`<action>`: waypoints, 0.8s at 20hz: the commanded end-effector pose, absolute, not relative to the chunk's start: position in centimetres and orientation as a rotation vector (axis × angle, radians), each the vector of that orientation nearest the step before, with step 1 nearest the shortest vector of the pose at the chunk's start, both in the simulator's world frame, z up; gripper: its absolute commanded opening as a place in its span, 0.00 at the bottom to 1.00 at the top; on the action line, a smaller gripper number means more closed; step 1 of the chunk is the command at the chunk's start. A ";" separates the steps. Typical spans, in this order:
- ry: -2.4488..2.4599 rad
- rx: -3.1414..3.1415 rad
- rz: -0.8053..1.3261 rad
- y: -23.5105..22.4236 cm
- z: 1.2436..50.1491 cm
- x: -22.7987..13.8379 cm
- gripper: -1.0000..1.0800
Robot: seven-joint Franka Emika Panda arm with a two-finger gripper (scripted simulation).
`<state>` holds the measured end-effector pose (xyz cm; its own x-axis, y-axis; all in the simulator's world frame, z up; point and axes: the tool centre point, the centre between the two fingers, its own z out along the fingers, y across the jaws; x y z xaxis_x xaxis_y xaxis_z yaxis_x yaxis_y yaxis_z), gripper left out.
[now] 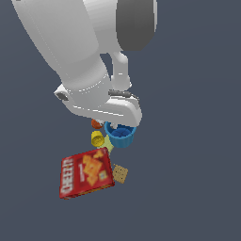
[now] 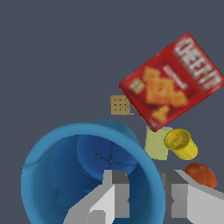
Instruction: Pick up a designated object from a clutter of objects.
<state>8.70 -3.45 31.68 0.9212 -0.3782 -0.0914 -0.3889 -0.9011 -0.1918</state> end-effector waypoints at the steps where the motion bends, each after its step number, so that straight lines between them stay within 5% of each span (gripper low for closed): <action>1: 0.581 -2.875 0.073 -1.3 34.2 9.0 0.00; 16: 0.581 -2.872 0.074 6.6 43.0 10.7 0.00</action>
<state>10.56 6.26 42.35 0.9214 -0.3776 -0.0920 -0.3886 -0.9009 -0.1933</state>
